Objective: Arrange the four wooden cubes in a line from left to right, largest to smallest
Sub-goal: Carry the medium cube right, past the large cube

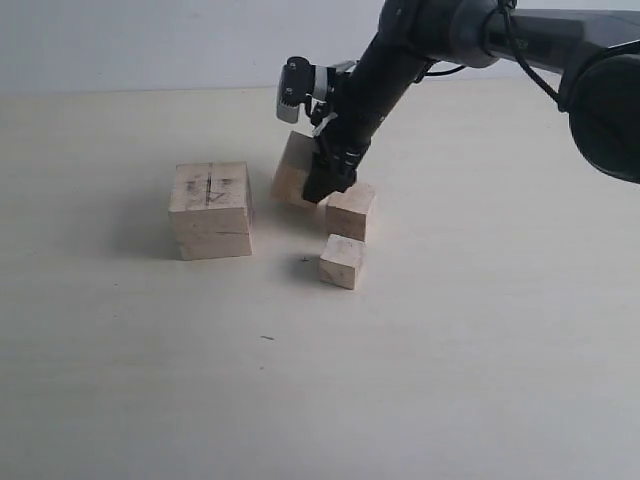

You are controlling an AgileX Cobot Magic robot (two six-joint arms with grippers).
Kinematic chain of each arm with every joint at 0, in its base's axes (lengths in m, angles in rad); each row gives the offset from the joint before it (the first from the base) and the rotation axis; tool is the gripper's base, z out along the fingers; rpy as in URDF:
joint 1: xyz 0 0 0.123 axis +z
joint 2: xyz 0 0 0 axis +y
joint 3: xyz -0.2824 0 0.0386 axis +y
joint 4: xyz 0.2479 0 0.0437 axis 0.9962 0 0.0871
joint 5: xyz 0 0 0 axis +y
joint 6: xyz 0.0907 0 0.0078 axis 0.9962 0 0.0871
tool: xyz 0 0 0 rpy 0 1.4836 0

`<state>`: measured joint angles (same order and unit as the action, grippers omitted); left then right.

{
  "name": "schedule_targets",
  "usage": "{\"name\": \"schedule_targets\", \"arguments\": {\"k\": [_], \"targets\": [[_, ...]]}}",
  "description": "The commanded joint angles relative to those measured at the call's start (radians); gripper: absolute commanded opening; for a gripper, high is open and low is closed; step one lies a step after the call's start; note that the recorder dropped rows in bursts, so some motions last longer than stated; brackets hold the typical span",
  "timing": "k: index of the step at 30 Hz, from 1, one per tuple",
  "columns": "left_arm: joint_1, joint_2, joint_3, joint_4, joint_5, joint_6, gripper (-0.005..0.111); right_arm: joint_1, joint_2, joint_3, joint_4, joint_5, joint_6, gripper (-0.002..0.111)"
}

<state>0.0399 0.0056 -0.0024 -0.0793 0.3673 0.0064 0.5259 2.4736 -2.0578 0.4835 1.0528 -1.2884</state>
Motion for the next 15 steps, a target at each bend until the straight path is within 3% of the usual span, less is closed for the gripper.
{"name": "schedule_targets", "arguments": {"k": [1,8,15], "targets": [[-0.005,-0.006,0.002,0.002,-0.011,-0.006,0.0,-0.054,-0.036,-0.003,-0.026,0.166,-0.002,0.0],[-0.005,-0.006,0.002,0.002,-0.011,-0.006,0.0,-0.063,-0.06,-0.003,0.19,0.168,-0.127,0.0],[-0.005,-0.006,0.002,0.002,-0.011,-0.006,0.0,-0.001,-0.022,-0.003,0.056,0.168,-0.15,0.0]]}}
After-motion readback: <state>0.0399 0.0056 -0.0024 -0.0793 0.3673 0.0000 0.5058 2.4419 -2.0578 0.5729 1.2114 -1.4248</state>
